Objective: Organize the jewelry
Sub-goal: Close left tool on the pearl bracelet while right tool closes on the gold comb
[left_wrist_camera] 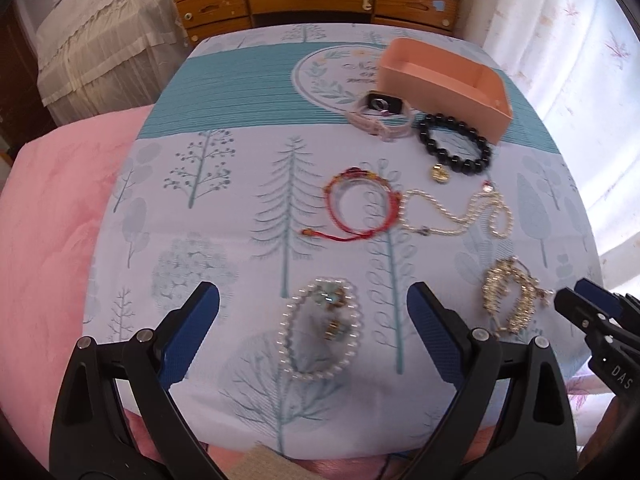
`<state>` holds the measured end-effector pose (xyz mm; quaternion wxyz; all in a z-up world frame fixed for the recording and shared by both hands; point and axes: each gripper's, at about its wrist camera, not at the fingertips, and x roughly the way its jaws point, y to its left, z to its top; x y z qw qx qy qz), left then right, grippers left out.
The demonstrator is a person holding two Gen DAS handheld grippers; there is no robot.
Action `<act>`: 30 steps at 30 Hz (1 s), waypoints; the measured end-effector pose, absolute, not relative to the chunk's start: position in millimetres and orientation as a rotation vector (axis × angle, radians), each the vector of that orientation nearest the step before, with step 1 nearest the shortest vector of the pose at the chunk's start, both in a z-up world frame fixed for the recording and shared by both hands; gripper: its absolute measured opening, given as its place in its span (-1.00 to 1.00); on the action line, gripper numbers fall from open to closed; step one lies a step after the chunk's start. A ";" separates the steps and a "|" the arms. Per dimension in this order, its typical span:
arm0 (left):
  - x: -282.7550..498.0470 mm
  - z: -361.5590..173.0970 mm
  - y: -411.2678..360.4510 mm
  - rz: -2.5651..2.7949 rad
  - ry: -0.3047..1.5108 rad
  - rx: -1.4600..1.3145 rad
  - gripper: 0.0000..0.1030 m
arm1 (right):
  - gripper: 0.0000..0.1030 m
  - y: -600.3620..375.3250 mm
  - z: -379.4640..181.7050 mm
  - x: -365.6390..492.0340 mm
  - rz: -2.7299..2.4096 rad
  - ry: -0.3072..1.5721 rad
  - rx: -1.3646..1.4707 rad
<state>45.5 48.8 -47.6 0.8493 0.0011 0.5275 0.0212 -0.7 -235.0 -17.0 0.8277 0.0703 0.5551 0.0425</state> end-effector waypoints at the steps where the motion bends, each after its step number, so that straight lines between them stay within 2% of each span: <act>1: 49.2 -50.2 57.3 0.050 1.125 -0.014 0.83 | -0.09 -236.2 -20.4 1.3 0.099 1.192 0.151; 5: 59.8 -62.6 85.6 0.042 1.181 -0.068 0.78 | -0.12 -235.3 -31.0 8.3 0.143 1.221 0.114; 8: 64.1 -73.5 97.1 0.010 1.231 -0.050 0.41 | -0.15 -229.6 -35.5 13.6 0.183 1.228 0.043; 17: 56.0 -90.0 87.2 -0.109 1.297 0.072 0.39 | -0.24 -211.6 -54.8 29.4 0.284 1.268 -0.111; 19: 53.5 -92.9 83.4 -0.113 1.306 0.105 0.29 | -0.38 -207.4 -62.6 34.1 0.295 1.279 -0.131; 21: 52.5 -96.3 82.8 -0.124 1.327 0.110 0.10 | -0.44 -205.4 -67.9 37.6 0.305 1.290 -0.141; 26: 53.5 -102.9 85.0 -0.126 1.370 0.097 -0.10 | -0.55 -200.3 -77.1 44.6 0.317 1.292 -0.177; 30: 57.2 -108.4 84.2 -0.132 1.404 0.091 -0.14 | -0.57 -197.6 -80.7 47.7 0.326 1.291 -0.193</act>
